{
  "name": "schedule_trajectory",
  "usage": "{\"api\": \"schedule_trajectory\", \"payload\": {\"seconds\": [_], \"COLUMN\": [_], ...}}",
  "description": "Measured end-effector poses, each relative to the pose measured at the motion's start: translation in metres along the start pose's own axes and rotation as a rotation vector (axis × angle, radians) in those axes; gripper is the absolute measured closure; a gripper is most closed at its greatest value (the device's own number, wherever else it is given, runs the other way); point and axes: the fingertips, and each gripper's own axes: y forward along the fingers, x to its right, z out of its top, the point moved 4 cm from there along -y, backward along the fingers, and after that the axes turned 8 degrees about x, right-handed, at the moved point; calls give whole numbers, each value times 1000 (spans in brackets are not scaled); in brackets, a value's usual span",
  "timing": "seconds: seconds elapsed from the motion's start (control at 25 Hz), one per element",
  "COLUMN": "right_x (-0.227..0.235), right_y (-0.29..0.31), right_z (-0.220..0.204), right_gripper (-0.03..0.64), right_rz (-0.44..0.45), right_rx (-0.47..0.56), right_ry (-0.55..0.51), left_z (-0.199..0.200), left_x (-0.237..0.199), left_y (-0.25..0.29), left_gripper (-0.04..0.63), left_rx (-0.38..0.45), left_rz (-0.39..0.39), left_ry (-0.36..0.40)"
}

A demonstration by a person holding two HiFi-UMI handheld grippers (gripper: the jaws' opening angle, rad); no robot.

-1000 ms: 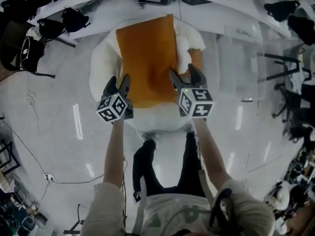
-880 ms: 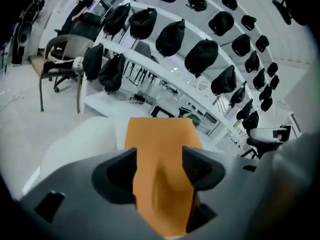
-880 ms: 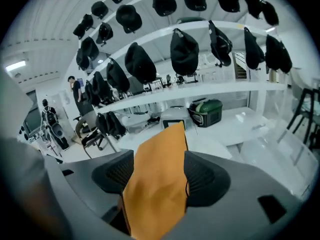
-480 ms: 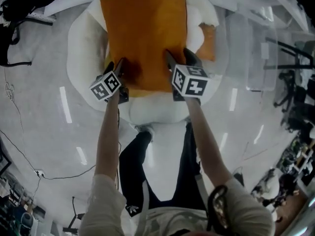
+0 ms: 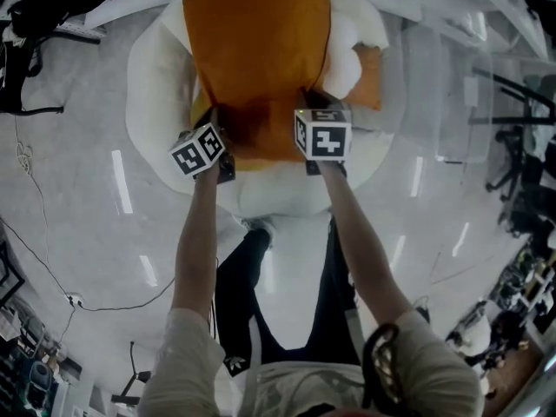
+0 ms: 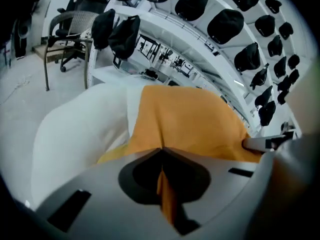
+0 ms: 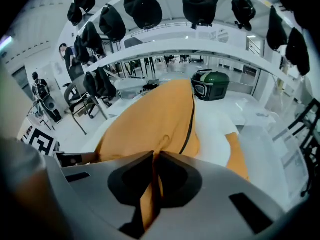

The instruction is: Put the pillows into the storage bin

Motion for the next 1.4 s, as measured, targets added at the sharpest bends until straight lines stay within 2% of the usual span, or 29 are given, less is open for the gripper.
{"api": "schedule_trajectory", "payload": {"seconds": [0.12, 0.28, 0.44, 0.56, 0.68, 0.8, 1.04, 1.4], "right_x": [12, 23, 51, 79, 111, 136, 174, 265], "right_y": [-24, -74, -156, -204, -255, -302, -378, -467], "right_z": [27, 57, 71, 96, 114, 120, 127, 120], "right_gripper": [603, 604, 604, 604, 604, 604, 604, 604], "right_rz": [-46, -3, 15, 77, 149, 173, 118, 33], "right_rx": [26, 50, 38, 78, 120, 159, 221, 371], "right_ry": [11, 60, 40, -8, -57, -113, -148, -94], "left_z": [31, 54, 55, 63, 51, 35, 21, 19], "left_x": [28, 77, 143, 198, 253, 297, 358, 472], "left_y": [-34, -84, -156, -198, -237, -269, -305, -331], "left_gripper": [586, 586, 586, 586, 586, 586, 586, 586], "left_rx": [98, 77, 79, 148, 224, 277, 318, 421], "left_rz": [-26, -38, -11, 5, 26, 28, -48, -196], "left_ry": [-34, 3, -4, -34, -76, -96, -111, 23]}}
